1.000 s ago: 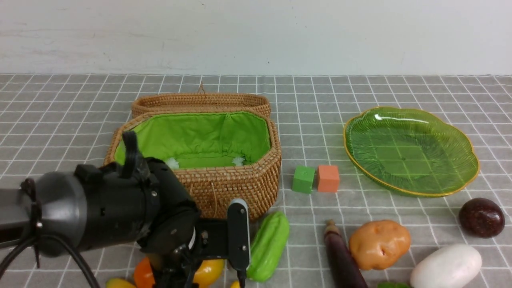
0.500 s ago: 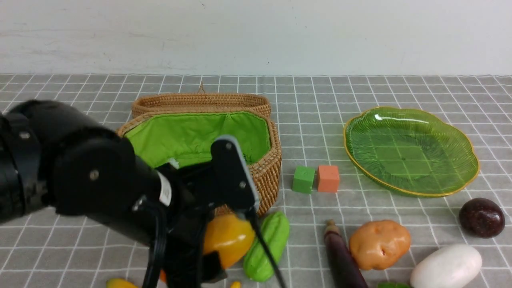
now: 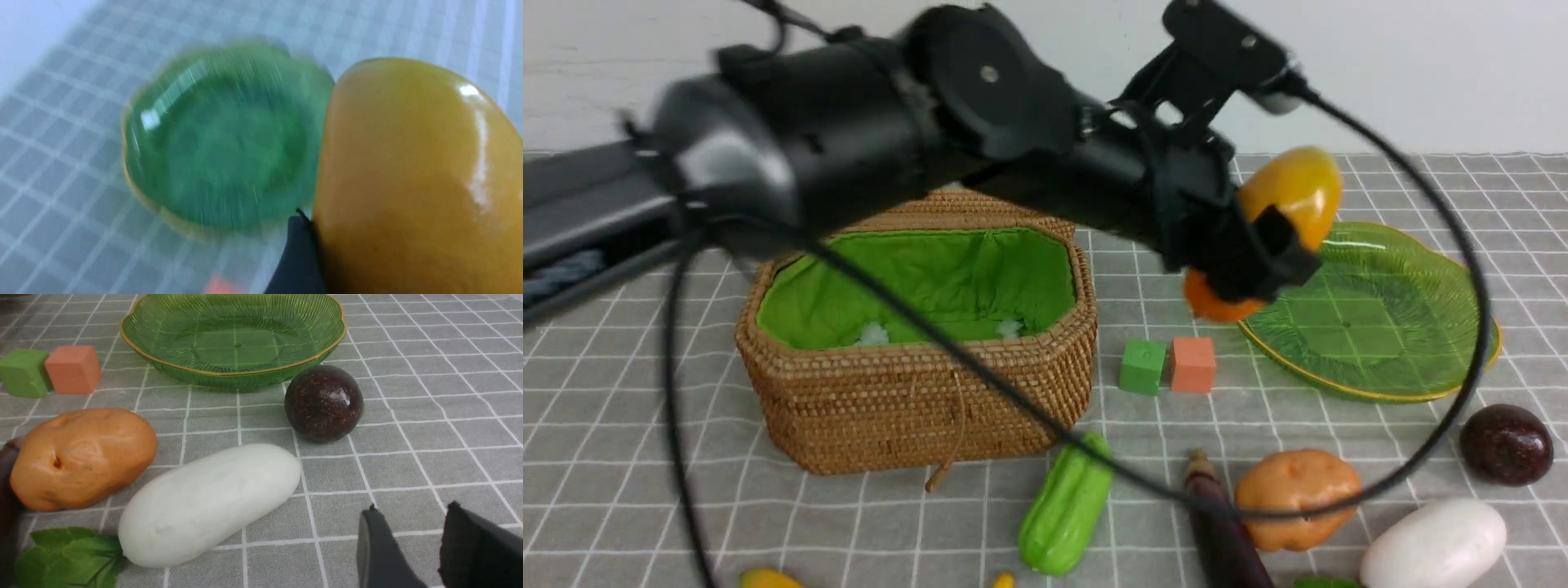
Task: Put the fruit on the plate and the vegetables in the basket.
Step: Grab the mango with your left arm and place it on the right plate
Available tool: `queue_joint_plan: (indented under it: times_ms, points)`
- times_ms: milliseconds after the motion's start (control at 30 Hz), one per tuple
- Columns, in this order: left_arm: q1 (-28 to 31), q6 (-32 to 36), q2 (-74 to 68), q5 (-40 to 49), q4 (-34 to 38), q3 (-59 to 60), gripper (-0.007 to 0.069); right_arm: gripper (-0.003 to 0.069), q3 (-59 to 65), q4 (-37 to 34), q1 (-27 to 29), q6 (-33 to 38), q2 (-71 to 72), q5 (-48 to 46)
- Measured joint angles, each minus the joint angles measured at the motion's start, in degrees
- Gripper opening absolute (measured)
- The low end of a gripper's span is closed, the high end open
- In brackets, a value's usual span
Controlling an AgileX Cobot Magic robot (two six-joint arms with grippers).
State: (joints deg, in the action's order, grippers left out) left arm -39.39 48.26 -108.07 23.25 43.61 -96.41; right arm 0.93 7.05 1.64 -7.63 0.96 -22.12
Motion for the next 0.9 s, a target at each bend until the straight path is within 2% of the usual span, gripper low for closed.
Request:
queue_joint_plan:
  times_ms: [67, 100, 133, 200, 300, 433, 667, 833, 900]
  points:
    - [-0.62, 0.0, -6.69, -8.92, 8.78, -5.49, 0.0558, 0.0242, 0.0, 0.0, 0.0, 0.0, 0.0, 0.0]
    - [-0.7, 0.0, -7.35, -9.87, 9.66, -6.03, 0.0558, 0.0242, 0.0, 0.0, 0.0, 0.0, 0.0, 0.0]
    - [-1.44, 0.0, -12.48, -16.6, 16.86, -9.7, 0.0558, 0.0242, 0.0, 0.0, 0.0, 0.0, 0.0, 0.0]
    - [-2.29, 0.07, -17.81, -24.61, 23.89, -14.69, 0.0558, 0.0242, 0.0, 0.0, 0.0, 0.0, 0.0, 0.0]
    - [-3.36, 2.0, -24.95, -28.32, 30.1, -20.83, 0.0558, 0.0242, 0.0, 0.0, 0.0, 0.0, 0.0, 0.0]
    - [-4.76, 5.19, -30.62, -24.53, 31.44, -25.33, 0.0558, 0.0242, 0.0, 0.0, 0.0, 0.0, 0.0, 0.0]
    - [-5.45, 5.69, -33.44, -23.25, 32.83, -26.28, 0.0558, 0.0242, 0.0, 0.0, 0.0, 0.0, 0.0, 0.0]
    - [-5.33, 5.75, -33.58, -23.25, 33.86, -26.4, 0.0652, 0.0242, 0.0, 0.0, 0.0, 0.0, 0.0, 0.0]
    - [-5.33, 5.81, -33.53, -23.25, 33.91, -26.4, 0.0664, 0.0242, 0.0, 0.0, 0.0, 0.0, 0.0, 0.0]
